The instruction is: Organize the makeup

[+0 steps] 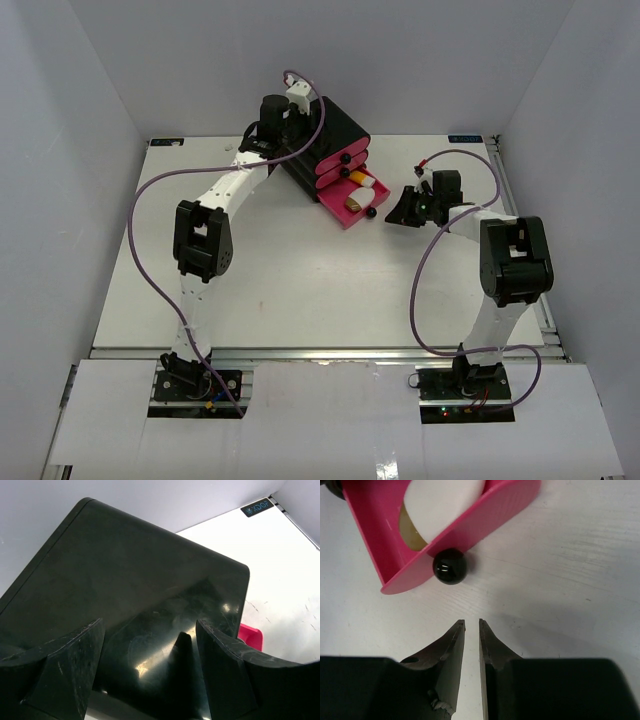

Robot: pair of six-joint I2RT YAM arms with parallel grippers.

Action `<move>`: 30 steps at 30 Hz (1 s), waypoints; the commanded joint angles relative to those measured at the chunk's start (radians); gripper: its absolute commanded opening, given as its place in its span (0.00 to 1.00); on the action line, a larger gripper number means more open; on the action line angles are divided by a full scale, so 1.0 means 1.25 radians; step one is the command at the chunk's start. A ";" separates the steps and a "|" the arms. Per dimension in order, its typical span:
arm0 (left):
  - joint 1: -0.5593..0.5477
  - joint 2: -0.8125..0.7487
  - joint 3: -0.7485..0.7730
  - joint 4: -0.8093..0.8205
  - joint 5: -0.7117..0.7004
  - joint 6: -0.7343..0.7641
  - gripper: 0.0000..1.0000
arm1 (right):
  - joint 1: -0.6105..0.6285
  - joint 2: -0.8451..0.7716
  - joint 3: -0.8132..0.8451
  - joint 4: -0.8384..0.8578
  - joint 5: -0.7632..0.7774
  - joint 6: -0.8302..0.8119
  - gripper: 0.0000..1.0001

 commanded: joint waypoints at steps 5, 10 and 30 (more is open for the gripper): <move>0.007 -0.024 -0.033 0.013 0.050 0.022 0.83 | 0.003 0.098 0.065 0.062 0.015 0.076 0.24; 0.007 -0.029 -0.084 0.012 0.064 0.034 0.83 | 0.028 0.172 0.133 0.061 0.007 0.114 0.23; -0.003 -0.014 -0.193 0.037 0.084 0.038 0.81 | 0.095 0.399 0.466 0.157 -0.027 0.316 0.23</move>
